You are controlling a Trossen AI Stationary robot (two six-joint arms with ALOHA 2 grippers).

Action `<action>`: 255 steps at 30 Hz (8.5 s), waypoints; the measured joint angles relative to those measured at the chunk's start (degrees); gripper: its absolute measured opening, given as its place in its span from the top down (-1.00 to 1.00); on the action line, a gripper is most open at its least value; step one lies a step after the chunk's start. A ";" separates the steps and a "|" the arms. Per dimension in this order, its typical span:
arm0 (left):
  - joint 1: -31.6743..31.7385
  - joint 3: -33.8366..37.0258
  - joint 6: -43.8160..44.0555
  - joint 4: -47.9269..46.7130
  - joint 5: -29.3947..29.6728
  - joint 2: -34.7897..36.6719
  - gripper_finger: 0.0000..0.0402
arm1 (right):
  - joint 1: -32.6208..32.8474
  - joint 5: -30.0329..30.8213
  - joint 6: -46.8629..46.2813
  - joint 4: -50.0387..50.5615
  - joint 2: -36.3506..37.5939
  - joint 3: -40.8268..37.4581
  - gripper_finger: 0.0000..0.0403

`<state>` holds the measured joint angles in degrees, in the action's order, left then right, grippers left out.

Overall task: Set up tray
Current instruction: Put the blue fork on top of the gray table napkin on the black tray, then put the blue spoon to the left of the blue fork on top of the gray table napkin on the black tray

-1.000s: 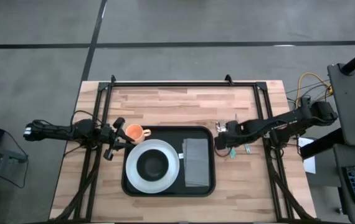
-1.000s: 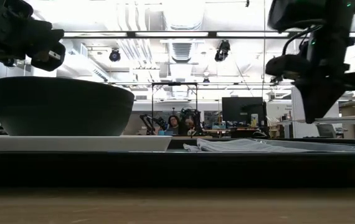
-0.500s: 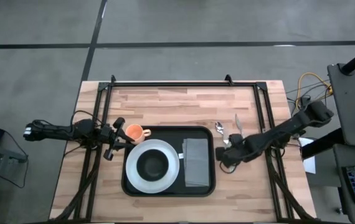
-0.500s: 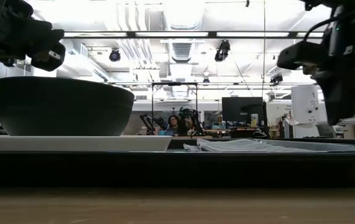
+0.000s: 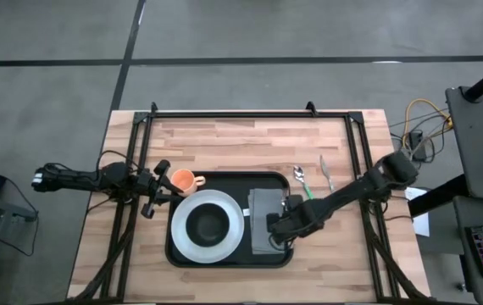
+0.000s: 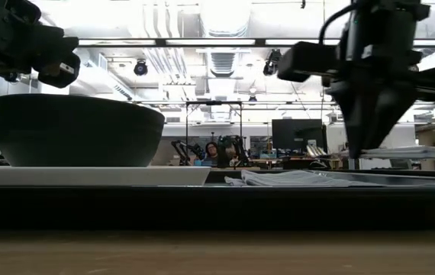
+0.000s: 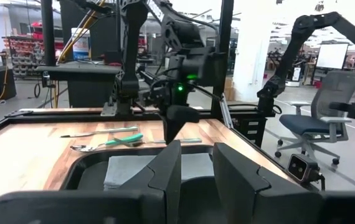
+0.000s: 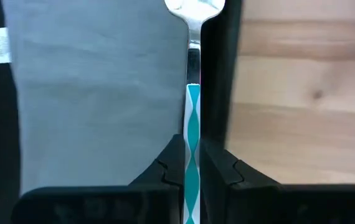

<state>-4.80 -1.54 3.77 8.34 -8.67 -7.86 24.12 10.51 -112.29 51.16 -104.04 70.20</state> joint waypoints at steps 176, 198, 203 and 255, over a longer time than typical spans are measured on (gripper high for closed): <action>0.00 0.02 0.00 0.02 -0.02 -1.25 0.63 | -22.71 -5.19 44.37 -12.31 18.96 -31.53 -0.02; 0.00 0.02 0.02 0.02 -0.02 -1.25 0.63 | -22.99 -6.09 44.62 -12.88 18.96 -31.99 0.79; 0.00 0.02 0.01 0.01 -0.02 -1.25 0.63 | -22.99 -6.09 40.33 -13.01 18.96 -32.01 0.79; 0.02 0.00 0.01 -0.04 -0.02 -1.60 0.63 | -3.98 0.16 4.47 -3.70 -16.92 18.81 0.79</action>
<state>-4.78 -1.54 3.78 8.30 -8.69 -9.45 20.14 10.67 -107.83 47.46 -120.96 89.01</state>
